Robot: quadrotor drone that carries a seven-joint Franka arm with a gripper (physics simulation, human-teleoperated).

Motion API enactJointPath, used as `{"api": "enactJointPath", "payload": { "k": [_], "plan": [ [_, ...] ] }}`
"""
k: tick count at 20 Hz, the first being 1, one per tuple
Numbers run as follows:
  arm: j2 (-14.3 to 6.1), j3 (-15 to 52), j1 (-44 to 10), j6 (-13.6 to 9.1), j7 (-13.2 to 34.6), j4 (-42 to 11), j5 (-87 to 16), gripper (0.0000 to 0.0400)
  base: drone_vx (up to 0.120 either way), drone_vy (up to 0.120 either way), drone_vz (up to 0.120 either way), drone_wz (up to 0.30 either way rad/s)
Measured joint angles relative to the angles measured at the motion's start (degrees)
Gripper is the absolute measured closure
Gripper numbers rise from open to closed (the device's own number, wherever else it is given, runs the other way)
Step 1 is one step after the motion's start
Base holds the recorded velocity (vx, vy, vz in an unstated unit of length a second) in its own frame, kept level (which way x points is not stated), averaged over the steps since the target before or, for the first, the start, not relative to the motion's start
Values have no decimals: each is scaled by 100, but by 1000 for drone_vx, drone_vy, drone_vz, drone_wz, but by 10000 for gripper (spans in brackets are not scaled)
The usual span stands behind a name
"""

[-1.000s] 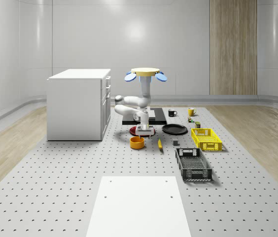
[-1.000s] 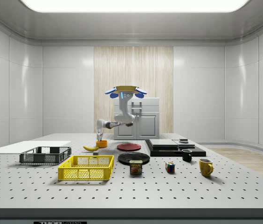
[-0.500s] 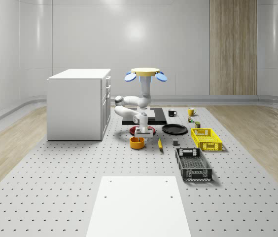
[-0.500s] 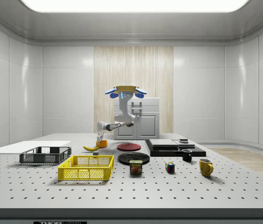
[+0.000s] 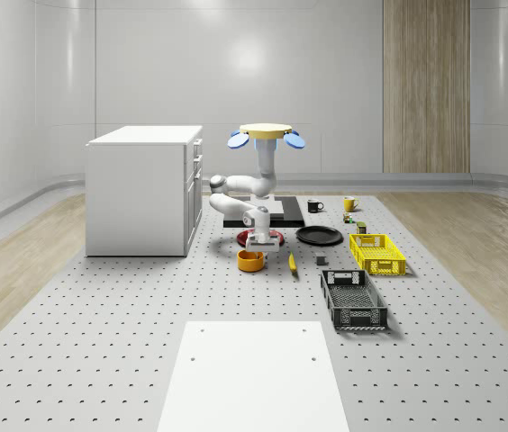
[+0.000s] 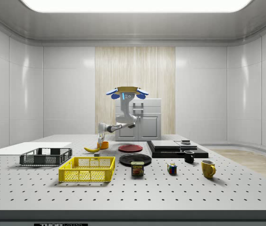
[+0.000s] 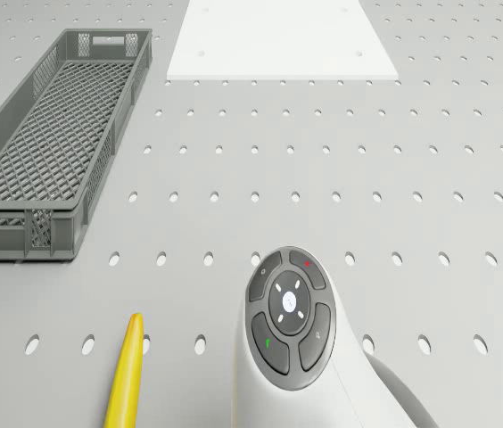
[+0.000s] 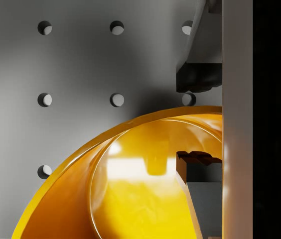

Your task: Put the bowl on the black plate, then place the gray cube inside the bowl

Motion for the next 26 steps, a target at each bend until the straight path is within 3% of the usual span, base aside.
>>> {"api": "enactJointPath", "payload": {
  "k": [8,16,21,26],
  "plan": [
    [27,88,42,-71,-14,-43,72,293,0,0,0,0],
    [29,480,134,-249,-17,-196,435,299,0,0,120,0],
    [26,562,148,-280,-15,-223,513,300,-112,120,120,0],
    [22,589,151,-286,-13,-231,540,300,-120,120,0,0]
  ]
}}
